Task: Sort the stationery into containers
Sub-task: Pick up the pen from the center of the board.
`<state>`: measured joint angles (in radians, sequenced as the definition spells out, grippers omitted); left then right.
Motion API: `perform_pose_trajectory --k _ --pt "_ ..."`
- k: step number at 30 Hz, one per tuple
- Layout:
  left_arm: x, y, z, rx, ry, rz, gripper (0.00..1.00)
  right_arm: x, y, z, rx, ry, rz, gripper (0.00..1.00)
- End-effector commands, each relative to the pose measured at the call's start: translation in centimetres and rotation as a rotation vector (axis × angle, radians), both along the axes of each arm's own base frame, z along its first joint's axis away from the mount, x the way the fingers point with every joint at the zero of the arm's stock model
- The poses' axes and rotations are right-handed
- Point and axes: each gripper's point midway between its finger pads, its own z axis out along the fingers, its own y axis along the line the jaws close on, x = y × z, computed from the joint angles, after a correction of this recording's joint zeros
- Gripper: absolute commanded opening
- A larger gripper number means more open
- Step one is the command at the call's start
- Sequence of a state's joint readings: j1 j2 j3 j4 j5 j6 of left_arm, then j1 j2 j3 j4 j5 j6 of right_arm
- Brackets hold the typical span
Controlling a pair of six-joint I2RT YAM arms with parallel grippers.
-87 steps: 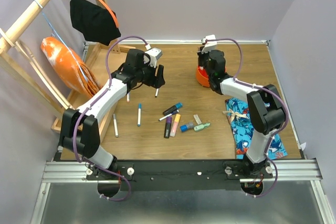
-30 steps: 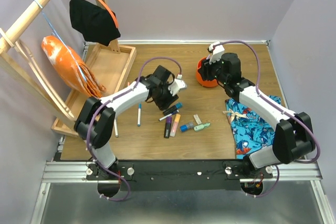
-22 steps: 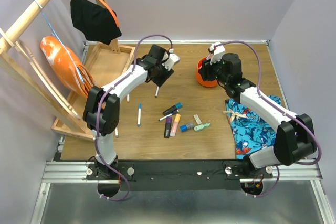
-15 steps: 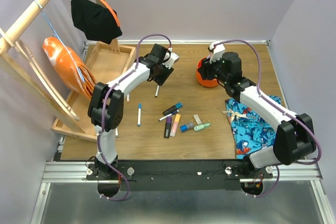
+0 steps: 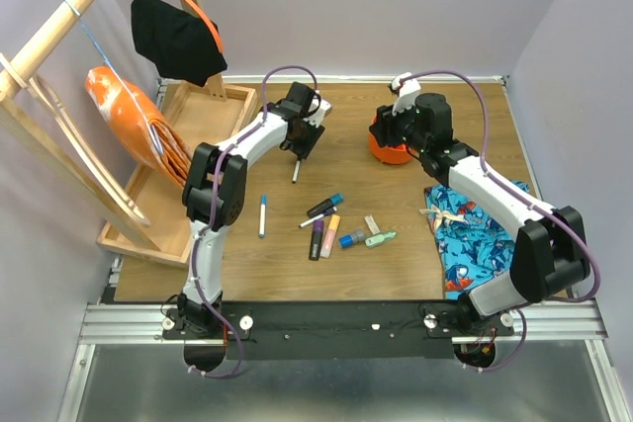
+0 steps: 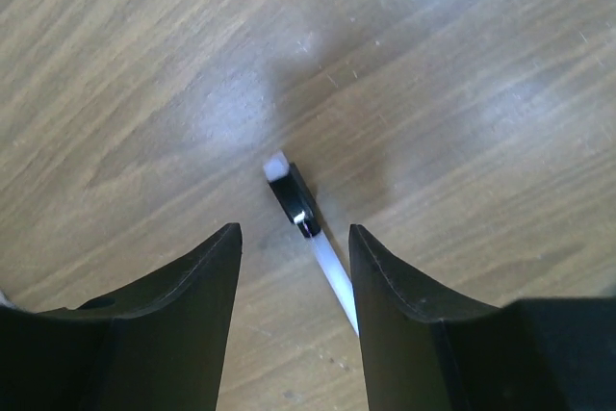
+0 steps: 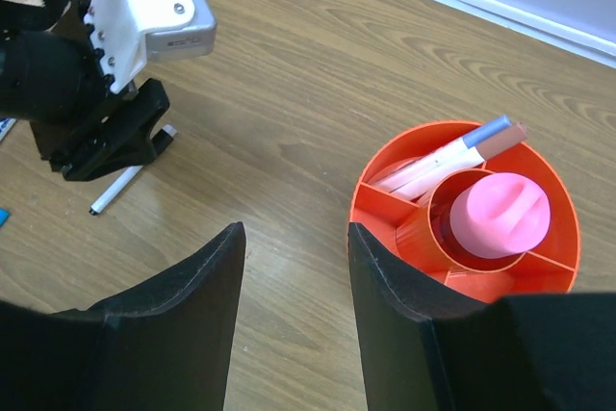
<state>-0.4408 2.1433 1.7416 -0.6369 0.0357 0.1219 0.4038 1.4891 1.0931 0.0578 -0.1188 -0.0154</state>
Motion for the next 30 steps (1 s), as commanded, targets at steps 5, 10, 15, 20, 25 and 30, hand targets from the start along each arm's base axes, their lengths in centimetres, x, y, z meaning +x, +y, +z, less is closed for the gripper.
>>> perform_pose_trajectory --k 5,10,15,20,25,30 --pt "1.0 -1.1 -2.5 -0.023 0.049 0.0 0.52 1.1 0.4 0.3 0.006 0.007 0.001 0.55" --pt "0.7 -1.6 -3.7 -0.05 0.088 -0.012 0.36 1.3 0.4 0.1 0.001 0.012 -0.003 0.55" --pt "-0.6 -2.4 -3.0 -0.109 0.125 -0.029 0.1 1.4 0.2 0.1 -0.009 0.012 -0.008 0.55" --pt "-1.7 -5.6 2.8 -0.285 0.104 -0.139 0.0 2.0 -0.9 1.5 -0.043 -0.029 -0.053 0.54" --pt "-1.3 -11.0 13.5 -0.588 -0.056 -0.326 0.0 3.5 -6.3 4.4 0.013 -0.08 -0.292 0.51" --pt "-0.7 -16.1 21.3 -0.886 -0.279 -0.553 0.0 3.9 -10.1 5.0 0.023 -0.053 -0.402 0.51"
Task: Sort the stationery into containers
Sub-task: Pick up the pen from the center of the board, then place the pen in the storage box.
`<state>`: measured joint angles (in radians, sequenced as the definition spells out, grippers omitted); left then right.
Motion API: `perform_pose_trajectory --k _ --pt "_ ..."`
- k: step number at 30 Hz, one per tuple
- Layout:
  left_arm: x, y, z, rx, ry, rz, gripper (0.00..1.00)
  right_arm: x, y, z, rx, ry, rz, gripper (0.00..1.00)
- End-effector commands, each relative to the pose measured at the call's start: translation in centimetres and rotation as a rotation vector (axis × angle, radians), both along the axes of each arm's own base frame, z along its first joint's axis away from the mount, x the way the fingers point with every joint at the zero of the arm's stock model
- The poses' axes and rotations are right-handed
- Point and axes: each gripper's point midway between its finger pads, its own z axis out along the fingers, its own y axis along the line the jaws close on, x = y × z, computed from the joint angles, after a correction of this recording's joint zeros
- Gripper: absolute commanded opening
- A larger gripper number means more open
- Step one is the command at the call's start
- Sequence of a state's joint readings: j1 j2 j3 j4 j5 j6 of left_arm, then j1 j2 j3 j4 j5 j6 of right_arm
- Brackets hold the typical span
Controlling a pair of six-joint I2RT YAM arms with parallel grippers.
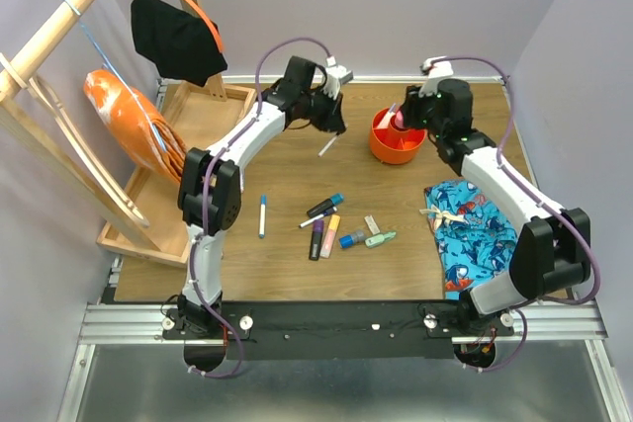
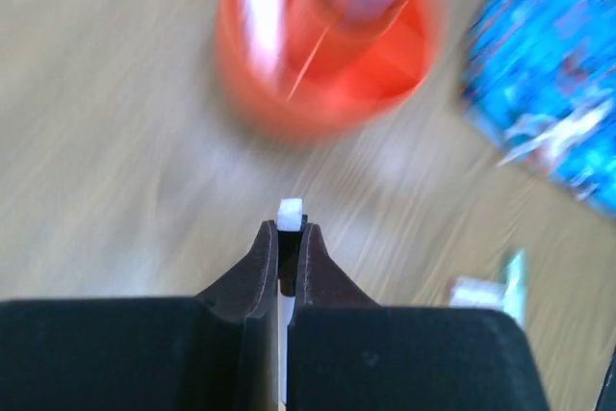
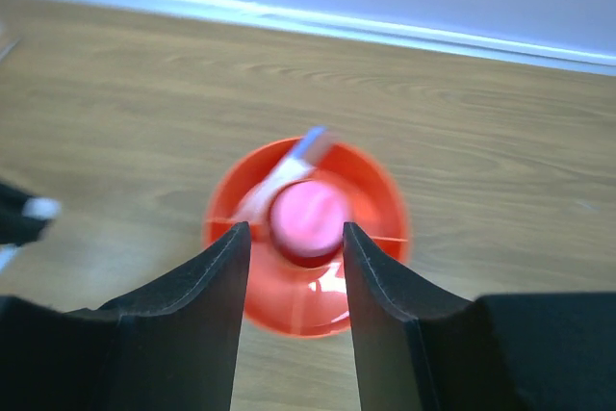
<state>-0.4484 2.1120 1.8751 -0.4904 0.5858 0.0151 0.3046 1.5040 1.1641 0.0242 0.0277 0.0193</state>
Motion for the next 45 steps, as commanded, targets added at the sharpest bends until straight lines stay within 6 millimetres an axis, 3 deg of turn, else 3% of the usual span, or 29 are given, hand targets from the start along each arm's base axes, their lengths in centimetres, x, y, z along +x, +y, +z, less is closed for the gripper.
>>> perform_pose_trajectory --k 1,5,6,14,20,30,35,37,39,41,45 --pt "-0.4 -5.9 12.0 -0.413 -0.299 -0.24 0.0 0.4 -4.1 3.1 0.025 -0.033 -0.163 0.51" --pt "-0.3 -8.7 14.8 -0.574 -0.464 -0.335 0.0 0.3 -5.3 3.4 0.006 -0.038 -0.199 0.51" --pt "0.7 -9.6 15.0 -0.586 -0.472 -0.338 0.0 0.2 -5.5 3.3 0.0 -0.032 -0.207 0.51" --pt "2.8 -13.2 14.8 -0.625 -0.589 -0.362 0.0 -0.4 -6.7 4.2 -0.06 -0.023 -0.236 0.51" --pt "4.5 -13.4 12.8 -0.642 -0.588 -0.334 0.0 -0.3 -7.1 5.0 -0.068 -0.023 -0.258 0.51" --pt "7.4 -13.0 7.0 -0.623 -0.521 -0.273 0.03 -0.6 -7.9 4.8 -0.122 -0.018 -0.273 0.51" --pt "8.2 -12.9 4.9 -0.607 -0.496 -0.247 0.16 -0.7 -8.0 4.1 -0.133 -0.009 -0.269 0.51" --pt "8.3 -12.9 4.2 -0.602 -0.475 -0.238 0.26 -0.7 -7.8 3.7 -0.132 -0.001 -0.261 0.51" --pt "8.6 -12.7 4.3 -0.601 -0.47 -0.211 0.39 -0.6 -7.7 3.8 -0.13 -0.002 -0.256 0.51" --pt "8.7 -12.6 4.8 -0.6 -0.48 -0.2 0.46 -0.6 -7.5 3.9 -0.125 -0.004 -0.249 0.51" --pt "8.2 -11.4 7.9 -0.571 -0.515 -0.168 0.57 -0.5 -7.2 4.3 -0.104 -0.016 -0.241 0.51"
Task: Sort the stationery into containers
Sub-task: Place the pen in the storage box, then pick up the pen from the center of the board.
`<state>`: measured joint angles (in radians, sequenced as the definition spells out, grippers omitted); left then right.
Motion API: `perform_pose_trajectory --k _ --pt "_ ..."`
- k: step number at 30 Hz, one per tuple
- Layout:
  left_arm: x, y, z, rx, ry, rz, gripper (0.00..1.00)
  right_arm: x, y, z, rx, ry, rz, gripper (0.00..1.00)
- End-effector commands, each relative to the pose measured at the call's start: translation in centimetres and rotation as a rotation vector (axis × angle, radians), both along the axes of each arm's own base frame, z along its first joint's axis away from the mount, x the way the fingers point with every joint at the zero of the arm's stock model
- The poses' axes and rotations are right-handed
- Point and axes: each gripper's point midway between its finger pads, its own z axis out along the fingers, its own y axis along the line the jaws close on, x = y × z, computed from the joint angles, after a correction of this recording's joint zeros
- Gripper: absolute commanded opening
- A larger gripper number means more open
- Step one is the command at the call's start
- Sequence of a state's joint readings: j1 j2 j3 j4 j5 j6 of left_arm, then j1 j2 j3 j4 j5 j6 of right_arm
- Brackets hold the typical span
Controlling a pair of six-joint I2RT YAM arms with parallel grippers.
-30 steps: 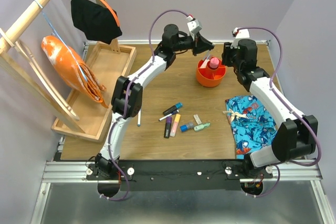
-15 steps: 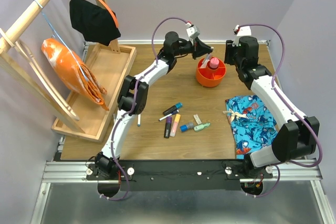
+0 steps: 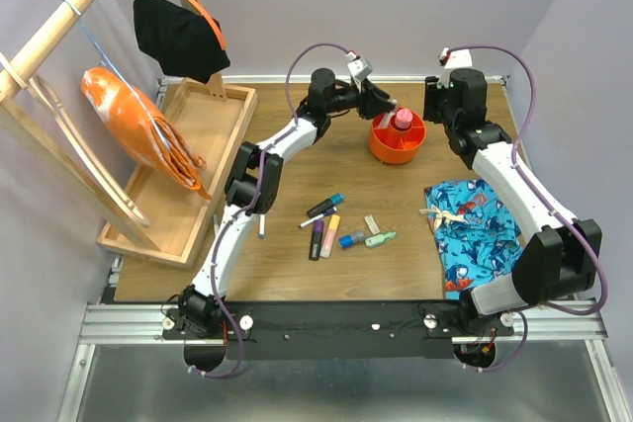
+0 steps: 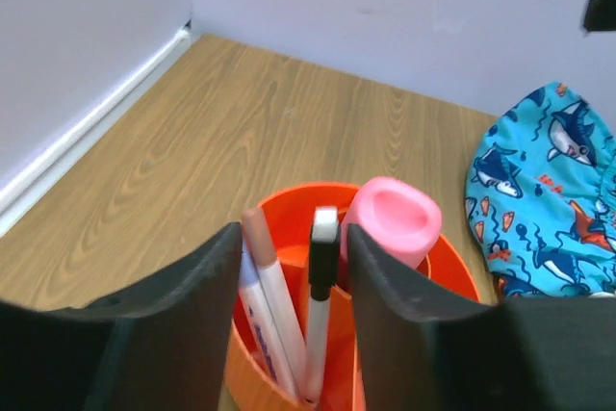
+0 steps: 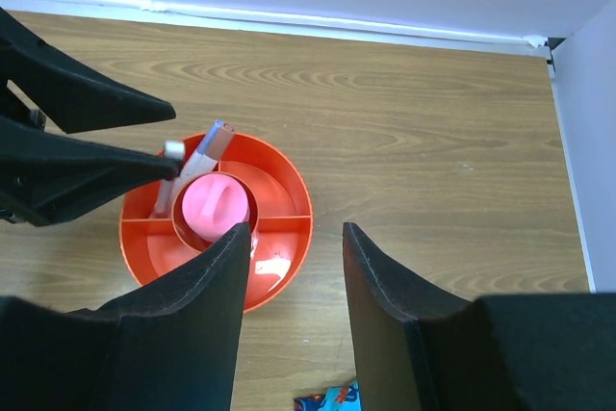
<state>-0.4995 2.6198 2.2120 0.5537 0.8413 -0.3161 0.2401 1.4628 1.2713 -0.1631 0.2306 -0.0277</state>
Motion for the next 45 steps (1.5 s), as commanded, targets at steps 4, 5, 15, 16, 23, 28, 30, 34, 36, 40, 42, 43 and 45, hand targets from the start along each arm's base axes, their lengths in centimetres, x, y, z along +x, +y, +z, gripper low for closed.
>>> perform_pose_trajectory --k 4,5,15,16,23,28,30,34,36,40,42,43,45 --pt "-1.8 3.8 7.0 0.077 -0.065 0.124 0.62 -0.4 0.5 1.5 0.032 -0.037 0.033 0.51" --pt "-2.4 4.4 7.0 0.109 -0.068 0.13 0.63 -0.5 0.7 1.5 0.039 -0.04 0.049 0.51" --pt "-11.6 17.3 1.0 0.676 0.297 0.42 0.66 -1.2 2.3 -0.4 0.083 -0.025 0.133 0.51" --pt "-12.4 18.7 0.0 0.735 0.333 0.456 0.65 -1.1 2.5 -1.0 0.084 -0.006 0.144 0.52" --pt "-18.3 28.8 -6.4 0.985 0.601 0.715 0.51 -1.0 4.5 -3.7 0.164 0.093 0.2 0.52" --pt "-22.1 32.8 -9.8 1.108 0.734 0.765 0.57 -1.0 5.0 -4.6 0.196 0.111 0.208 0.52" --pt "-22.8 33.9 -10.9 1.128 0.775 0.788 0.57 -1.0 5.3 -5.0 0.209 0.121 0.221 0.52" --pt "-23.4 35.3 -12.9 1.153 0.841 0.797 0.56 -0.9 5.8 -4.8 0.231 0.127 0.236 0.52" --pt "-23.2 35.6 -13.5 1.155 0.861 0.798 0.55 -0.9 5.8 -4.7 0.226 0.124 0.24 0.52" --pt "-23.7 35.3 -14.8 1.139 0.914 0.76 0.55 -1.1 5.6 -5.2 0.22 0.133 0.231 0.52" --pt "-23.6 34.5 -15.1 1.107 0.932 0.73 0.55 -1.2 5.5 -5.4 0.219 0.134 0.228 0.52" --pt "-23.5 34.2 -15.2 1.1 0.935 0.72 0.54 -1.3 5.5 -5.5 0.219 0.136 0.228 0.52" --pt "-23.2 33.6 -15.5 1.086 0.945 0.704 0.53 -1.3 5.5 -5.6 0.218 0.137 0.226 0.52"
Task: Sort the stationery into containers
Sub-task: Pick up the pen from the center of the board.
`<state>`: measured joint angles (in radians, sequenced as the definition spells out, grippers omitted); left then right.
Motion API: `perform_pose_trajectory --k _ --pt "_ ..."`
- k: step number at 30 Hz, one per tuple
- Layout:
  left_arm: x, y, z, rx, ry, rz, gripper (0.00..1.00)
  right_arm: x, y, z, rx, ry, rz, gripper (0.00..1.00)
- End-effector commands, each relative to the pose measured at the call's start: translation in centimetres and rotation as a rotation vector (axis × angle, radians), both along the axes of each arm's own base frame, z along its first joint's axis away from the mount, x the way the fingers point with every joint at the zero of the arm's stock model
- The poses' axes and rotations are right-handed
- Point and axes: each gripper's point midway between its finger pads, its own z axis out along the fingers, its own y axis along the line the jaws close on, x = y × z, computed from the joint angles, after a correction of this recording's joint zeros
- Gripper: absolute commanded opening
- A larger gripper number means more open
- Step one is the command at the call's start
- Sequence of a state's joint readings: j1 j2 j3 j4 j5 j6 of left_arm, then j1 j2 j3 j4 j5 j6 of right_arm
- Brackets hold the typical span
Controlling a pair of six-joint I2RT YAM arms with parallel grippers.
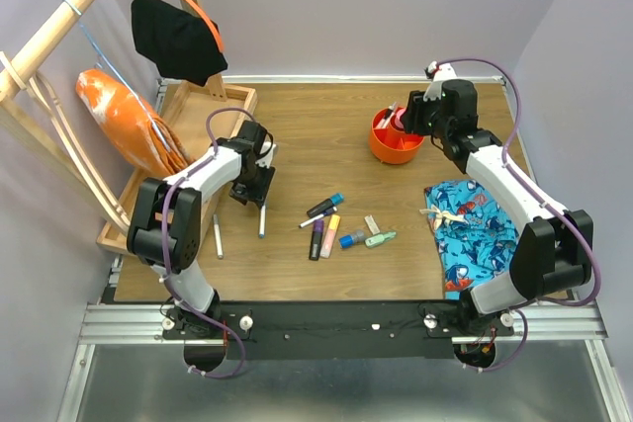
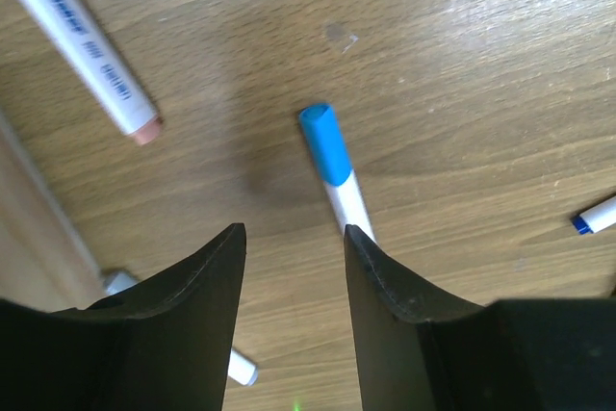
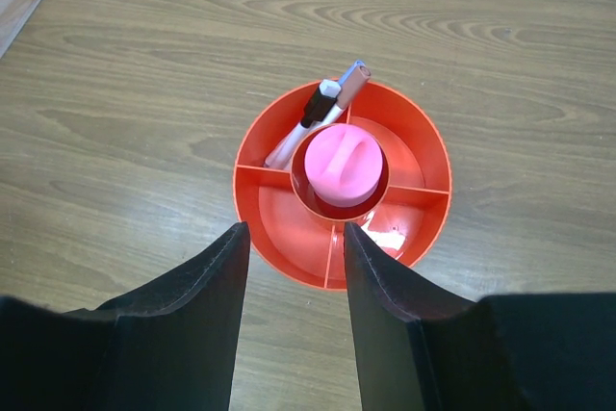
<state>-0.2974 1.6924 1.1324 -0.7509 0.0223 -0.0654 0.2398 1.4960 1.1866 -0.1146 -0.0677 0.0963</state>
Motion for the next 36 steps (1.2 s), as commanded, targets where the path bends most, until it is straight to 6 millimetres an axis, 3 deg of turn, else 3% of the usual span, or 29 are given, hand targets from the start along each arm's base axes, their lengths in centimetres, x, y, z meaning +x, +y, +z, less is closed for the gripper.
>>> perform_pose_trajectory --k 1,9,15,18,19,22,23,27,28,30,31,33,34,36 --pt "0.8 -1.9 -0.7 -0.081 0.021 -0.001 0.52 -0.3 -0.1 -1.2 0.006 0.032 0.0 0.52" --pt "1.8 -3.0 -1.5 -0.099 0.045 0.006 0.51 0.0 -0.2 -1.8 -0.003 0.038 -0.001 0.52" --pt "-0.1 -3.0 -3.8 -0.089 0.128 0.046 0.41 0.2 -0.2 -2.0 -0.022 0.044 0.0 0.52" --pt "-2.1 -3.0 -5.5 -0.094 0.202 0.066 0.3 0.5 -0.5 -1.9 -0.03 0.037 -0.005 0.52" --pt "-2.6 -3.0 -6.0 -0.087 0.221 0.06 0.22 0.5 -0.5 -1.7 -0.032 0.033 -0.008 0.52" --pt "-1.8 -4.5 -5.5 -0.127 0.217 0.007 0.0 0.5 -0.8 -1.7 -0.04 0.031 -0.013 0.52" --pt "-1.4 -5.2 -5.1 -0.135 0.209 -0.023 0.0 0.6 -0.8 -1.7 -0.041 0.029 -0.014 0.52" --pt "1.0 -9.8 -1.1 -0.21 0.187 -0.16 0.0 0.6 -1.4 -1.5 -0.057 0.031 -0.021 0.52" --pt "2.8 -11.5 1.2 -0.232 0.161 -0.201 0.0 0.6 -1.5 -1.2 -0.067 0.025 -0.023 0.52" --pt "3.7 -15.0 3.8 -0.304 0.143 -0.311 0.0 0.8 -1.9 -1.0 -0.075 0.02 -0.035 0.51" --pt "6.0 -17.2 6.4 -0.343 0.081 -0.354 0.0 0.9 -2.1 -0.9 -0.08 0.019 -0.039 0.51" --pt "7.8 -20.3 9.3 -0.403 -0.007 -0.433 0.0 1.1 -2.4 -0.5 -0.082 0.011 -0.049 0.51" --pt "10.5 -22.3 12.0 -0.451 -0.123 -0.471 0.0 1.2 -2.5 -0.4 -0.085 0.009 -0.054 0.51" --pt "12.7 -24.2 14.6 -0.506 -0.238 -0.495 0.0 1.3 -2.9 -0.2 -0.086 0.009 -0.065 0.51"
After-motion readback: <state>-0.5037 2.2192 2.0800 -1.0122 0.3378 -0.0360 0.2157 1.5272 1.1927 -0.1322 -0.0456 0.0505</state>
